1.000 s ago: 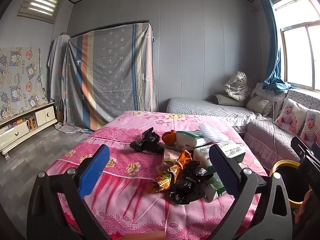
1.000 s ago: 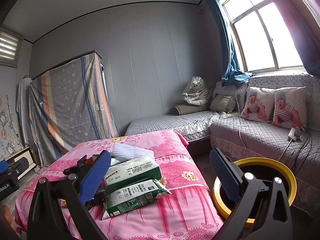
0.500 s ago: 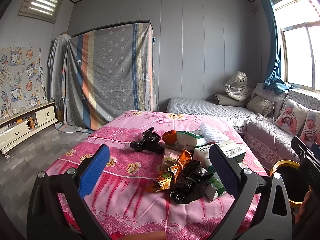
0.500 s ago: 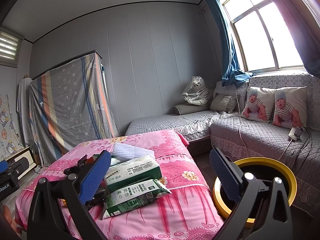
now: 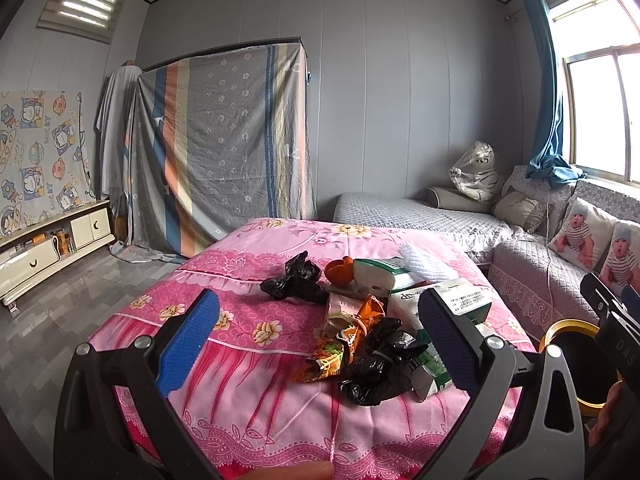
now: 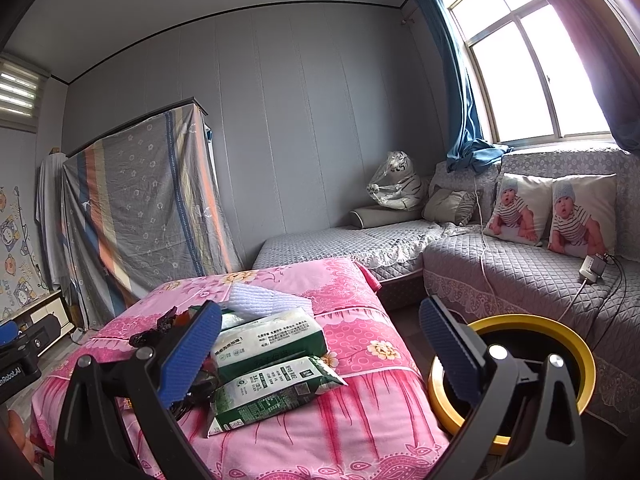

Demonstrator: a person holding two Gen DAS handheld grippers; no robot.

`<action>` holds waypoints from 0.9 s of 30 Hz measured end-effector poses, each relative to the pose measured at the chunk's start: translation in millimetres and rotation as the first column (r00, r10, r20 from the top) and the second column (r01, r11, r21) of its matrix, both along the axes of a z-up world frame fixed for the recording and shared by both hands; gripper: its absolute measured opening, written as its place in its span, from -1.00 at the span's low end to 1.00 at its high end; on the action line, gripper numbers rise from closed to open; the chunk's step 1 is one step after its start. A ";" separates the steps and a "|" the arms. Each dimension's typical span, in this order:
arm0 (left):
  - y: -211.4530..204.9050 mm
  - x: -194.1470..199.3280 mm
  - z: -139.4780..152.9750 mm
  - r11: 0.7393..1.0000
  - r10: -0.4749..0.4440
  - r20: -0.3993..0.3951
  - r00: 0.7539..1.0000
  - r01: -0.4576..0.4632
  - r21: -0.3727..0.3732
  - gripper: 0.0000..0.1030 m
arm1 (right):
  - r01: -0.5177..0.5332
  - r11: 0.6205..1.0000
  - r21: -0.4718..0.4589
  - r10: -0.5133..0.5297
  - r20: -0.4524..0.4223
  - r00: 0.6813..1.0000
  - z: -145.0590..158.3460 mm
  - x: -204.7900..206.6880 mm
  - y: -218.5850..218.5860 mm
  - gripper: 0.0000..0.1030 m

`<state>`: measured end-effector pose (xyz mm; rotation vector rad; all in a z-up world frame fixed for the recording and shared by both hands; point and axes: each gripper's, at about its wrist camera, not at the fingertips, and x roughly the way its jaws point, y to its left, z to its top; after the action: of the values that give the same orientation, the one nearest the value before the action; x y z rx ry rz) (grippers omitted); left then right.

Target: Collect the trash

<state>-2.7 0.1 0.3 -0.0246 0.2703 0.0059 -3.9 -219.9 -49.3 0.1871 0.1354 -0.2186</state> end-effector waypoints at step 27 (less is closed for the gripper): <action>0.8 4.0 -8.9 1.000 -0.004 -0.004 1.000 0.004 -0.005 0.85 | -0.020 1.000 0.005 0.020 -0.010 1.000 -4.7 5.9 2.0 0.87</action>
<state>1.3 0.8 -8.6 -0.0292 0.2747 0.0009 1.9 -217.9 -54.0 0.1892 0.1480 -0.1993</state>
